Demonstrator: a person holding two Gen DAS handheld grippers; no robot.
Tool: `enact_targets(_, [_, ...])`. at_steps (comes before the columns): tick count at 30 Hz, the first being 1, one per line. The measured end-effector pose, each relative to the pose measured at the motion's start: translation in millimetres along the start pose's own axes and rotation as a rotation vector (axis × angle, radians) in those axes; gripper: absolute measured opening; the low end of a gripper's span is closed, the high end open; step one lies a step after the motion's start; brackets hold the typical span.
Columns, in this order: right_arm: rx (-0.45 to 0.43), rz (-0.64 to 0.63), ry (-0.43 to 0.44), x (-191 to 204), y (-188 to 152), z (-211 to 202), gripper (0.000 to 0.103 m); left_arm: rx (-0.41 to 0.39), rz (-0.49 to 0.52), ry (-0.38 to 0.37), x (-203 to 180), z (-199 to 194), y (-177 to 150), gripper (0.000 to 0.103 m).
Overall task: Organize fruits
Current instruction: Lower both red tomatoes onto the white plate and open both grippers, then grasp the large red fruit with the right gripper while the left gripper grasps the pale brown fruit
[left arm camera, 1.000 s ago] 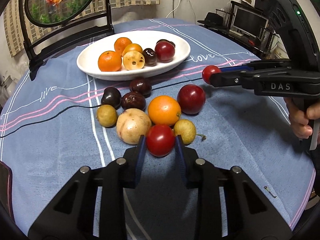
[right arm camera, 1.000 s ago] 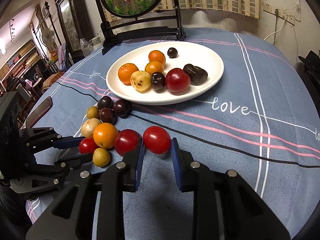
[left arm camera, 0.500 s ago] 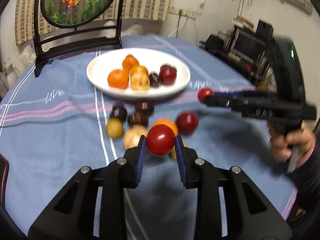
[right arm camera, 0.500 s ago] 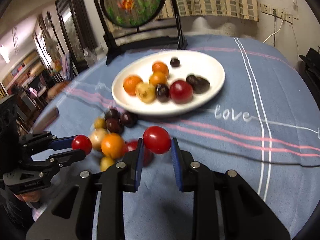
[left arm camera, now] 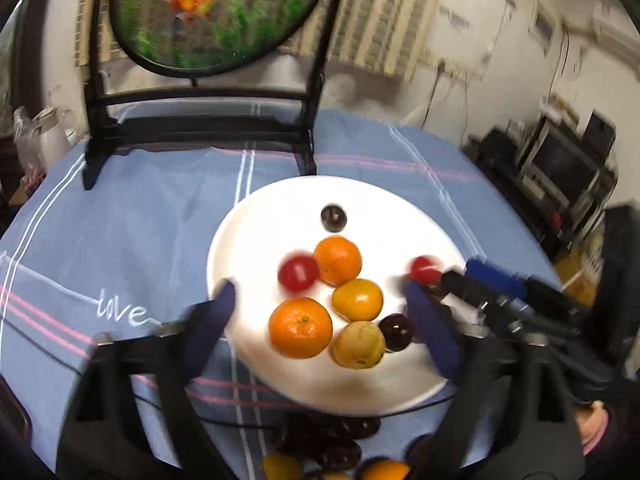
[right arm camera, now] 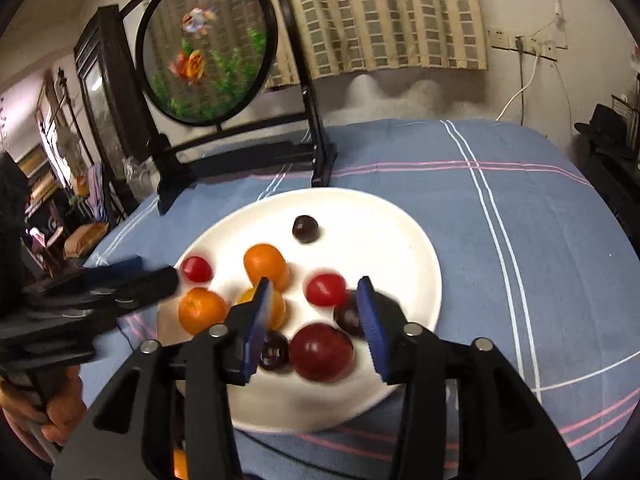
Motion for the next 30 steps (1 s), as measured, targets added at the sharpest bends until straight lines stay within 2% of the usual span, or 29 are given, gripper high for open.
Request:
enact_targets(4, [0.014, -0.035, 0.004, 6, -10, -18, 0.046, -0.023, 0.022, 0.075, 3, -39, -9, 0.097])
enact_targets(6, [0.062, -0.037, 0.038, 8, -25, -27, 0.055, -0.032, 0.011, 0.086, 4, -54, -26, 0.099])
enact_targets(11, [0.102, -0.085, 0.038, 10, -70, -50, 0.055, 0.025, -0.028, 0.098, 5, -69, -83, 0.1])
enact_targets(13, [0.141, -0.092, 0.015, 9, -88, -51, 0.055, 0.068, -0.051, 0.127, 6, -69, -99, 0.1])
enact_targets(17, [0.196, -0.121, 0.009, 16, -105, -49, 0.055, 0.113, -0.095, 0.123, 9, -69, -125, 0.1])
enact_targets(20, [0.194, -0.145, 0.005, 21, -105, -49, 0.055, 0.118, -0.088, 0.151, 12, -70, -130, 0.1])
enact_targets(30, [0.227, -0.159, -0.003, 22, -111, -42, 0.055, 0.108, -0.091, 0.148, 12, -72, -128, 0.1])
Point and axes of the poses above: each gripper's, at about its wrist camera, not at the fingertips, and z roughly the way its jaws point, x to its left, y to its top, the point moved 3 cm from there along z, roughly the way its jaws point, and after that the axes turned 13 degrees about z, right-handed, at the moved point
